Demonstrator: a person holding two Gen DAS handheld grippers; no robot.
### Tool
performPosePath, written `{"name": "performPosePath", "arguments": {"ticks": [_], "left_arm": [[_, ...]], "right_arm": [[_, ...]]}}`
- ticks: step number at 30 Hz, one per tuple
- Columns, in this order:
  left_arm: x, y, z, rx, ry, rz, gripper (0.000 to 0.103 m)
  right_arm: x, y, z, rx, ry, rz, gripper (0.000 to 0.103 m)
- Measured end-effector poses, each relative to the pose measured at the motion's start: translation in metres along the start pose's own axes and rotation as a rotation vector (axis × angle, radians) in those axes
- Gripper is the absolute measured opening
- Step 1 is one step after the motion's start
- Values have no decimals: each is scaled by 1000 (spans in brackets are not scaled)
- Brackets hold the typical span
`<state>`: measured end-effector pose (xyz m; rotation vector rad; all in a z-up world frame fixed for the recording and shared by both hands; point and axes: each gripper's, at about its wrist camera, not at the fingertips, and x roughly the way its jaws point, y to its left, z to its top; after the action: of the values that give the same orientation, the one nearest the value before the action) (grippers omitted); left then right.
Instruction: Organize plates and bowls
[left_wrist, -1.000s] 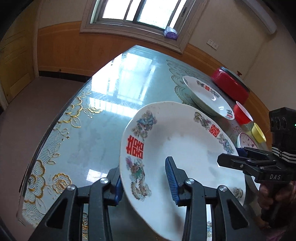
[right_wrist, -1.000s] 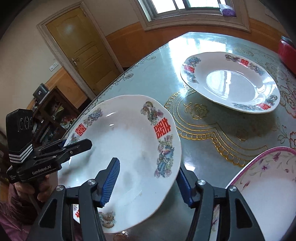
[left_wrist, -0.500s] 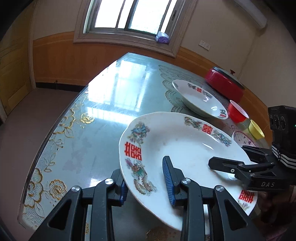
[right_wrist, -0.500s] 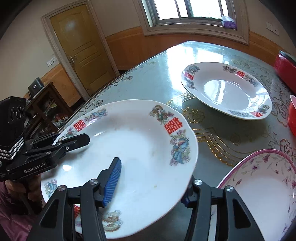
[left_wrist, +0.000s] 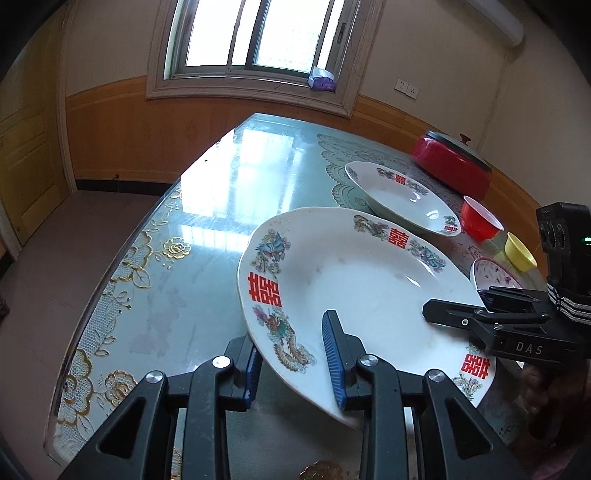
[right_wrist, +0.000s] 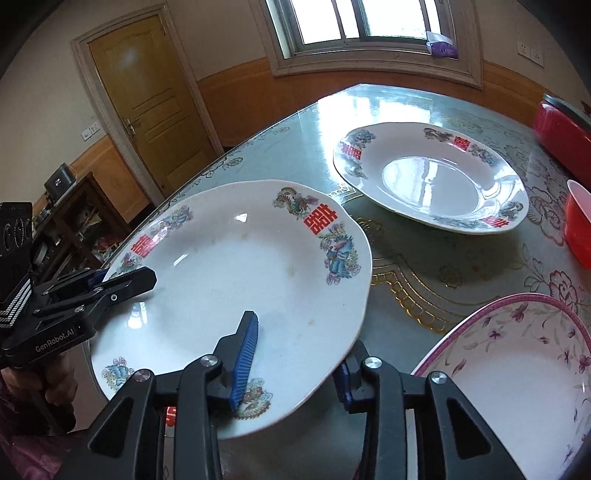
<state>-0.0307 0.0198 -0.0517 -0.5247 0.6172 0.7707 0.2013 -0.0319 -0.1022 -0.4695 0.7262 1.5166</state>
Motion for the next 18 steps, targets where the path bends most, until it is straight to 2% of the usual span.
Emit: {"name": "performPosePath", "arguments": {"ticks": [10, 14, 18], "left_arm": [[-13, -15, 12, 47, -55, -25, 32], [-21, -33, 22, 93, -81, -67, 32], [-20, -61, 30, 142, -81, -140, 32]], "right_arm": [[-26, 1, 3, -8, -96, -45, 37], [-50, -5, 2, 16, -146, -77, 37], [-81, -20, -11, 63, -175, -130, 37]]}}
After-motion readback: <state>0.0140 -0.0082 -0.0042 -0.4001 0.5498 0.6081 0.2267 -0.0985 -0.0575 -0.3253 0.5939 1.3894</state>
